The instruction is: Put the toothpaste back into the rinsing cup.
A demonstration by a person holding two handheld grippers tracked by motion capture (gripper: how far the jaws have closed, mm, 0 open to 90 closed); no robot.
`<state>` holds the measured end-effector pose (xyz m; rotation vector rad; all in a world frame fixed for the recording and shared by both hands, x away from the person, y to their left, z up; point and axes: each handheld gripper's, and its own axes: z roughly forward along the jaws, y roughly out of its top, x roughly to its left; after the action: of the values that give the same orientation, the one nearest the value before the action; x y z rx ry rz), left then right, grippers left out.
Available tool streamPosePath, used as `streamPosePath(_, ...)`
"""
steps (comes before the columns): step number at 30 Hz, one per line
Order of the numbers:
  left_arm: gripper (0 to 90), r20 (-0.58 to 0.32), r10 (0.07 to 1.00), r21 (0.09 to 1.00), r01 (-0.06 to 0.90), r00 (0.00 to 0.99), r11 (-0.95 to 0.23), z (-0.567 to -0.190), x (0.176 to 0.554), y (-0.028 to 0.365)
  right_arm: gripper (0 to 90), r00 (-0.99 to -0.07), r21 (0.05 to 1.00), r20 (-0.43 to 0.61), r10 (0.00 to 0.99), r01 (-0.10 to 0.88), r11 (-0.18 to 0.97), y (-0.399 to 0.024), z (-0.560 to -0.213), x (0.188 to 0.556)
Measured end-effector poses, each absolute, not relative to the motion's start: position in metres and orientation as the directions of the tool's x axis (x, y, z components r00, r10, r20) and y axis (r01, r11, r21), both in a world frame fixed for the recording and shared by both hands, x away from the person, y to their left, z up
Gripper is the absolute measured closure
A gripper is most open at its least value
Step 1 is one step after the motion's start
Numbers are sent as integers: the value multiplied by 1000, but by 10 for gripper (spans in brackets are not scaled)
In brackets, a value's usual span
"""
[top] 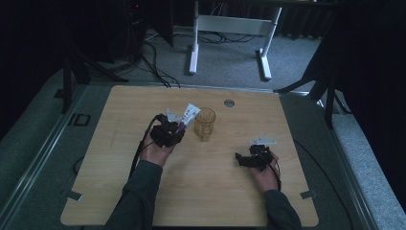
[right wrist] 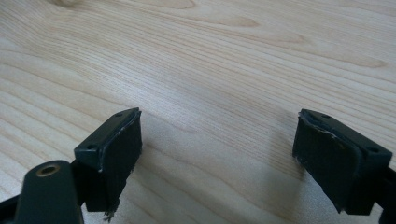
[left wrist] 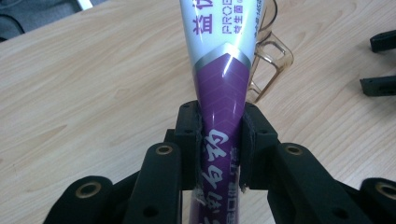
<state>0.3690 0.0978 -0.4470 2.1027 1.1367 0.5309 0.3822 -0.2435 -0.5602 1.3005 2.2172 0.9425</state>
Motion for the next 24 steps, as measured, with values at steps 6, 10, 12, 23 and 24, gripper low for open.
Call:
streamPosePath(6, 723, 28, 844, 749, 548, 536, -373, -447, 369, 97, 156, -487, 722, -5, 873, 602, 340, -244, -560, 382)
streamPosePath(10, 723, 16, 844, 757, 544, 537, -361, -447, 370, 98, 156, -486, 722, -4, 874, 603, 339, -243, -560, 382)
streamPosePath(12, 723, 11, 843, 759, 544, 537, -357, -447, 370, 98, 155, -486, 722, -4, 874, 603, 339, -244, -560, 382)
streamPosePath(23, 722, -3, 851, 785, 528, 525, -323, -448, 371, 100, 156, -486, 722, -4, 874, 603, 339, -244, -560, 382)
streamPosePath(24, 722, -8, 850, 790, 525, 526, -317, -448, 371, 100, 156, -487, 722, -4, 874, 603, 339, -244, -560, 382)
